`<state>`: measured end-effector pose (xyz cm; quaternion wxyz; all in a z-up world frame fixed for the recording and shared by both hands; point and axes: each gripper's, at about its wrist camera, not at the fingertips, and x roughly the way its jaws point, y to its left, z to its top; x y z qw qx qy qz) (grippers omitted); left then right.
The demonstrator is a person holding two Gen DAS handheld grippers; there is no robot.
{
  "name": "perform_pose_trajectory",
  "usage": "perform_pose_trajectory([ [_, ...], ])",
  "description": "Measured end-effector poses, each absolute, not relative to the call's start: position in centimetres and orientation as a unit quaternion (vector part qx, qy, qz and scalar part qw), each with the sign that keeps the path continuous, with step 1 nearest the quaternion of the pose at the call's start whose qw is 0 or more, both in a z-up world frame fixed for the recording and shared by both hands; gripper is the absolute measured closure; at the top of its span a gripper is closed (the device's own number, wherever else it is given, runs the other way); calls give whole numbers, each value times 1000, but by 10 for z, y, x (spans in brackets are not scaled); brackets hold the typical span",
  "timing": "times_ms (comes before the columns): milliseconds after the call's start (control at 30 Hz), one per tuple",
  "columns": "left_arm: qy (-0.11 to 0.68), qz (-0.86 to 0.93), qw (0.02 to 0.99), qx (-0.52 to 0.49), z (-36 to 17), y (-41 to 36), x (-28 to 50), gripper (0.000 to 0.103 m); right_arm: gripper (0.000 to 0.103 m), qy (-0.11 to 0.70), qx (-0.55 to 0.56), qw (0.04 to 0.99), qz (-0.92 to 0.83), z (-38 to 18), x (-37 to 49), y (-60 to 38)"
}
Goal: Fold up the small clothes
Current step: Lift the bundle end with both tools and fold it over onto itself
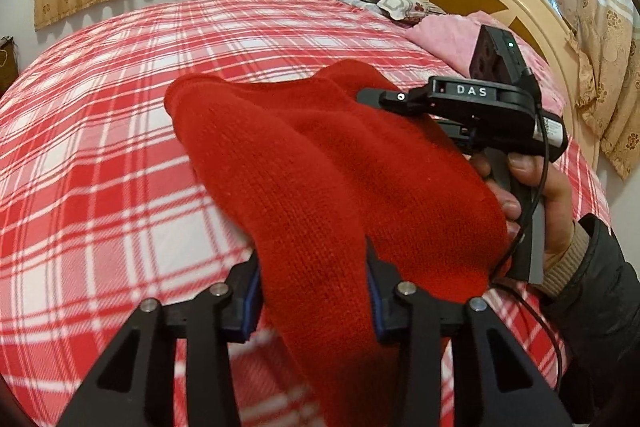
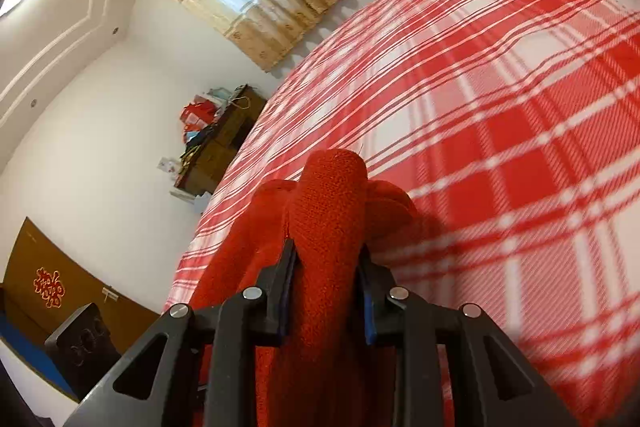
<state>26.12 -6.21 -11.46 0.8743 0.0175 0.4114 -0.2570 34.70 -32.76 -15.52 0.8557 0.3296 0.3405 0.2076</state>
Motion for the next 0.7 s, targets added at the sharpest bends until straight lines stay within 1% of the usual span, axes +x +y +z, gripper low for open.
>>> perform_pose_trajectory([
  [300,402,-244,882,14,-105,-29,230,61,76,350,321,849,231,-146,332,-281],
  [700,388,-208,898,-8,-97,24,214,61,76,359,303,839,275,-133,348,-205],
])
